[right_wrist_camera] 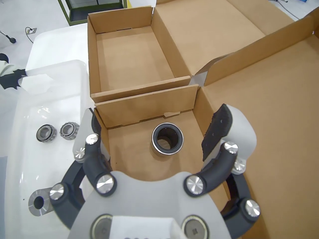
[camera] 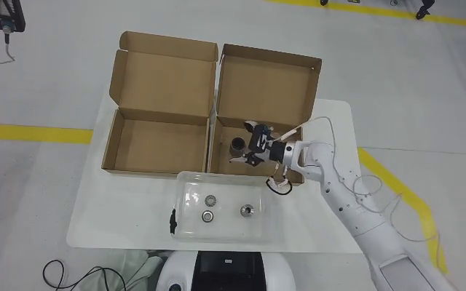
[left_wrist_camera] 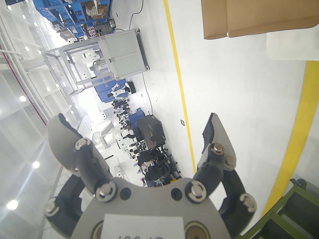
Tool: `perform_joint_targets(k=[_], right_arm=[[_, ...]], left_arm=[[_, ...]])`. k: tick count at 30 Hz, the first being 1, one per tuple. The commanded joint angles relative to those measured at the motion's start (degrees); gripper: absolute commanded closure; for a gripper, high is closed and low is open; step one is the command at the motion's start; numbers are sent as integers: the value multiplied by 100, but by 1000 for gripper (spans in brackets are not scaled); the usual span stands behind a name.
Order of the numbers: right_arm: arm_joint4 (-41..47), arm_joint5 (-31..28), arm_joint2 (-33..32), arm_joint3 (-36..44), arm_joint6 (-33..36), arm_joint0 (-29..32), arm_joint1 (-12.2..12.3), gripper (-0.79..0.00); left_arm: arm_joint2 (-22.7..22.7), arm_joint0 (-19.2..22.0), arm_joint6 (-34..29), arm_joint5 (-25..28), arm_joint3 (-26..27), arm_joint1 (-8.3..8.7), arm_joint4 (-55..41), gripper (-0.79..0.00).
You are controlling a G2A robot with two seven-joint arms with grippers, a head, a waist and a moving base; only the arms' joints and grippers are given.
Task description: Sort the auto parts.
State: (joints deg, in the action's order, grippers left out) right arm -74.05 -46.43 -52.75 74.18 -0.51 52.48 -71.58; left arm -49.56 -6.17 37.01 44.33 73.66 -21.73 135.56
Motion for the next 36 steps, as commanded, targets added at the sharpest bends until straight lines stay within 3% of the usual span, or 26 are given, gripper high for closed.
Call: perform_joint_targets(k=[1, 9, 18, 36], right_arm=[[77, -3, -181, 462, 152, 284, 71, -785], [194, -158, -707, 1729, 544, 1136, 286, -785], [-11, -270, -1280, 2612, 389, 1971, 481, -785], [-15, -278, -1295, 2623, 365, 1988, 486, -785]], left_arm=[[0, 0, 0, 0, 0, 0, 0, -785], [0, 0, 0, 0, 0, 0, 0, -785], [0, 0, 0, 0, 0, 0, 0, -785], [0, 0, 0, 0, 0, 0, 0, -785]])
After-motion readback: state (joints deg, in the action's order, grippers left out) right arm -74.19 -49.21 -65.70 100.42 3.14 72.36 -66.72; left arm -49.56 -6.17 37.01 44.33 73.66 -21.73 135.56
